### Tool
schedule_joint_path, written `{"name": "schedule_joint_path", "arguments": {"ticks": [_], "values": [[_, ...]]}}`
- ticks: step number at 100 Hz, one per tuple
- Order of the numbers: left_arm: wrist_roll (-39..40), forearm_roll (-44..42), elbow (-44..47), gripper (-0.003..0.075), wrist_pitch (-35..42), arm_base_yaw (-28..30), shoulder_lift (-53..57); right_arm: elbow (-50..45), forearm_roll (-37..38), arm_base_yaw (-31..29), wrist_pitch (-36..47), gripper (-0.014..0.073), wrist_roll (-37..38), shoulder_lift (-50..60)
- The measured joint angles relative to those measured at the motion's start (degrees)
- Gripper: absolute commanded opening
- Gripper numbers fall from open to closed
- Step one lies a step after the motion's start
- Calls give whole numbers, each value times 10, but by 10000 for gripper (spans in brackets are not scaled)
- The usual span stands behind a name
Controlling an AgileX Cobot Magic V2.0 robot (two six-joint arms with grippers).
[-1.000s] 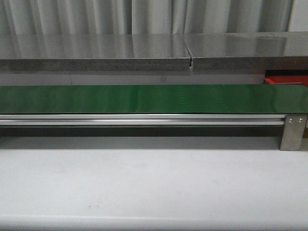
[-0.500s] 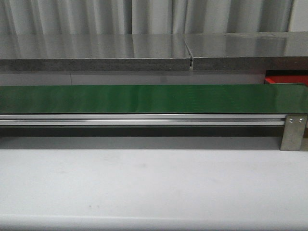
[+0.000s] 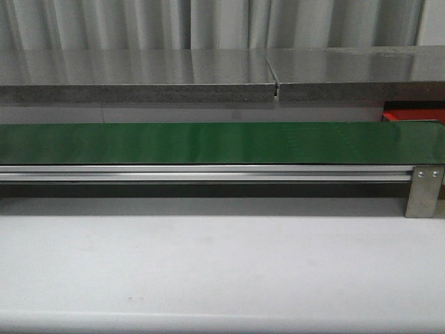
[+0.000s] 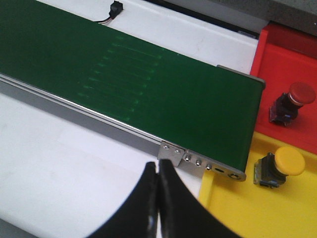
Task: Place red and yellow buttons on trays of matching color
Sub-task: 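Lower the red button onto the belt and open the left gripper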
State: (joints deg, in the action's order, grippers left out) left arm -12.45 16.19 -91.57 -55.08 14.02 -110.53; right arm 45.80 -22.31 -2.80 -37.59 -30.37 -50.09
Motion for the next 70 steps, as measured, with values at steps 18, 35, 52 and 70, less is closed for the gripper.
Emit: {"name": "schedule_joint_path", "arguments": {"ticks": [18,35,52,70], "values": [[-23,23,0,684,-11,0,0,0,0,0,0,-118,0,0],[-28,37,-4,636,-17,0,0,0,0,0,0,-118,0,0],[-29,37,-28,638,-25,0,13,0,0,0,0,-118,0,0],[-30,34,-73,638,-26,1,48,0,0,0,0,-118,0,0]]}}
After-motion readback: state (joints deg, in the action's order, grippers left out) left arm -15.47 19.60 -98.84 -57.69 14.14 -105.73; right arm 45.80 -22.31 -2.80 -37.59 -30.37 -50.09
